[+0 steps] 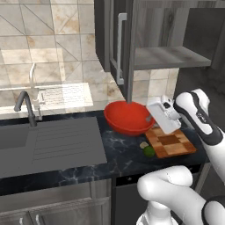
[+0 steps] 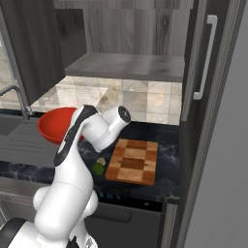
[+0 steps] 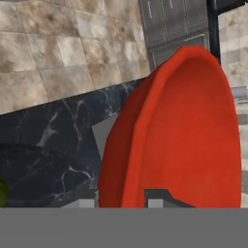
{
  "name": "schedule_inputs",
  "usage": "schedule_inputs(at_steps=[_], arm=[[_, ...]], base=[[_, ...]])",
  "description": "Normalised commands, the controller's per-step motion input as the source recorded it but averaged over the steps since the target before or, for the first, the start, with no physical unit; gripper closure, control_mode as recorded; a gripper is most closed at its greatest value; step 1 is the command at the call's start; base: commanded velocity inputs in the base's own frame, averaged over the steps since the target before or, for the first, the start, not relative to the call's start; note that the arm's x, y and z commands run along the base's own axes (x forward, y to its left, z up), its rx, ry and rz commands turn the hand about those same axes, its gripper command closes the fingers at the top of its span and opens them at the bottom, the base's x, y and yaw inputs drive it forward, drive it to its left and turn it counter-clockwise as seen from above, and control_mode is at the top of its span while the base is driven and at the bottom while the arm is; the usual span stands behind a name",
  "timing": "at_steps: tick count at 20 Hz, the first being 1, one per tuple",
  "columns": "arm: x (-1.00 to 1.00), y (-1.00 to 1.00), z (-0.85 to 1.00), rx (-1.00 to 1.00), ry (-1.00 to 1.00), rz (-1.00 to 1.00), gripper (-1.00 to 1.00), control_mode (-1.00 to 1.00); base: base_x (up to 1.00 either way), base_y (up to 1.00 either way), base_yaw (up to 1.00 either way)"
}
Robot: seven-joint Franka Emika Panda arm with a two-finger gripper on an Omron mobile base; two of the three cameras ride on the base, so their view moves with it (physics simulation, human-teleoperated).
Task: Open the cabinet. Place the bowl and condiment on the counter. Then place the lime and garlic on the cutting board.
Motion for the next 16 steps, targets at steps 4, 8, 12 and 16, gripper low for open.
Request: schedule_inputs(at_steps=[4, 8, 12, 16], arm=[[0.04, 0.03, -0.15, -0.01, -0.03, 0.02, 1.0, -1.0], [0.06, 0.05, -0.17, -0.01, -0.01, 0.02, 1.0, -1.0], [0.08, 0.03, -0.18, -0.01, 0.0, 0.02, 1.0, -1.0], [0.09, 0.03, -0.2, -0.01, 0.0, 0.03, 1.0, -1.0]], base=[[0.0, 0.0, 0.0], [0.0, 0.0, 0.0], [0.0, 0.0, 0.0], [0.0, 0.0, 0.0]])
